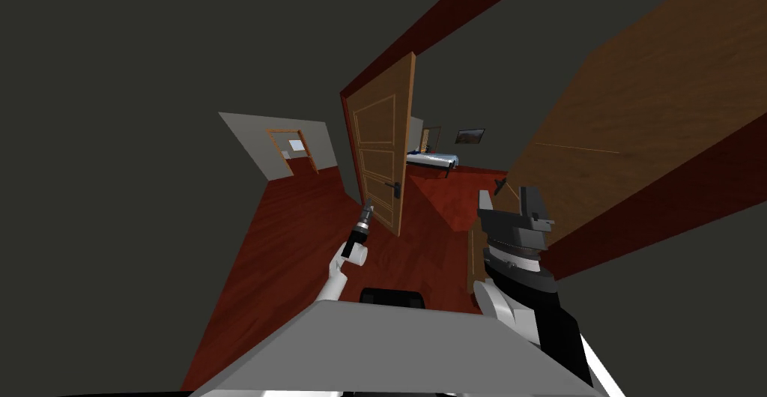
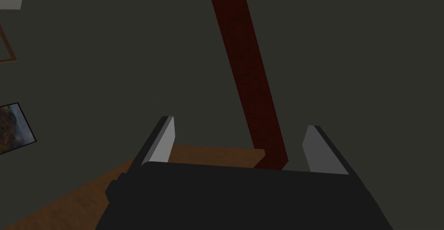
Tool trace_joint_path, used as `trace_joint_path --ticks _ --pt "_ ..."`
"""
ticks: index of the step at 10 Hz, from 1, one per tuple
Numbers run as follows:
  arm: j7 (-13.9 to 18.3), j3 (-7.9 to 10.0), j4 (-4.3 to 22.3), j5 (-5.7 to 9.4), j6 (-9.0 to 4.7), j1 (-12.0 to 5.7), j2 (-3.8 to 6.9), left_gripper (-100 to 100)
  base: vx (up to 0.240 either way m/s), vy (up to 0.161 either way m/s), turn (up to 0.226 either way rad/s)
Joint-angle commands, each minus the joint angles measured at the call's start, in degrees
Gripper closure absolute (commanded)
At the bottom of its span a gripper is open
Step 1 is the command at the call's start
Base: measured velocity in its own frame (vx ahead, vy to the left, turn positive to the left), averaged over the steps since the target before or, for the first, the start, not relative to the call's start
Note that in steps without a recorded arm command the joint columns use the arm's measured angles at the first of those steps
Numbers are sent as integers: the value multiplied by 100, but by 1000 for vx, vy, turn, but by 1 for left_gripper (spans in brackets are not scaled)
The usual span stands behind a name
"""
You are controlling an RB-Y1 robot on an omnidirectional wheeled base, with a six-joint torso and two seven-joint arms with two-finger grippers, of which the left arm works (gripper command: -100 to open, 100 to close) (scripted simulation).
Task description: Push the door open
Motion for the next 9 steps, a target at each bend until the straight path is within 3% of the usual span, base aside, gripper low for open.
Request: trace_joint_path --ticks 1,9 --pt "15 -71 232 56 -32 -118 7 -100 75 46 -79" --pt "35 -397 1166 301 -31 -666 -58 -100 83 72 -77"
